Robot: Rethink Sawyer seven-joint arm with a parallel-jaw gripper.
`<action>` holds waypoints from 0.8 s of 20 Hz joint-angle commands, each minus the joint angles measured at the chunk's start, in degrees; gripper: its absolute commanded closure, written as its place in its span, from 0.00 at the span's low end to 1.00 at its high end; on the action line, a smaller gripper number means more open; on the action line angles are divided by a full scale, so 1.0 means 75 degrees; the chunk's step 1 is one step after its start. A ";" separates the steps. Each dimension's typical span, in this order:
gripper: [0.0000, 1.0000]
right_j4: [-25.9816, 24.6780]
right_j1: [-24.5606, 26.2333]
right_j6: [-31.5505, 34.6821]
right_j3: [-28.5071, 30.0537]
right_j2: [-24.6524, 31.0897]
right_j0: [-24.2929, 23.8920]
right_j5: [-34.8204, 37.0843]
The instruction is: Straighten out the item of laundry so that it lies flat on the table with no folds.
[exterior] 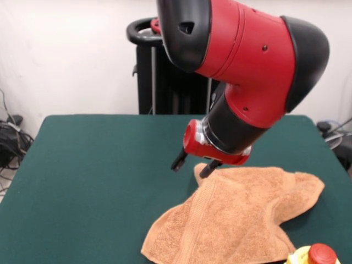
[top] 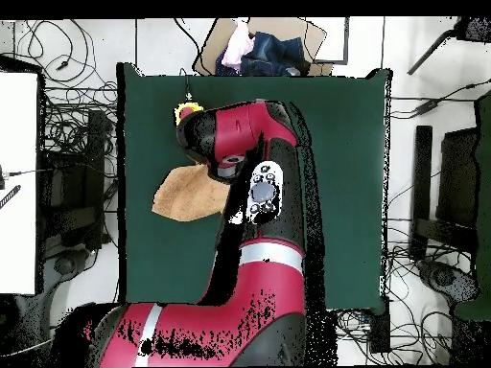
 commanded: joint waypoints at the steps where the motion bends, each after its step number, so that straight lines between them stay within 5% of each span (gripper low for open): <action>1: 0.00 0.0075 0.0587 0.1588 -0.0086 0.0253 -0.0048 -0.1251; 16: 0.00 0.0150 0.1182 0.1796 -0.1069 -0.0123 -0.0027 -0.1603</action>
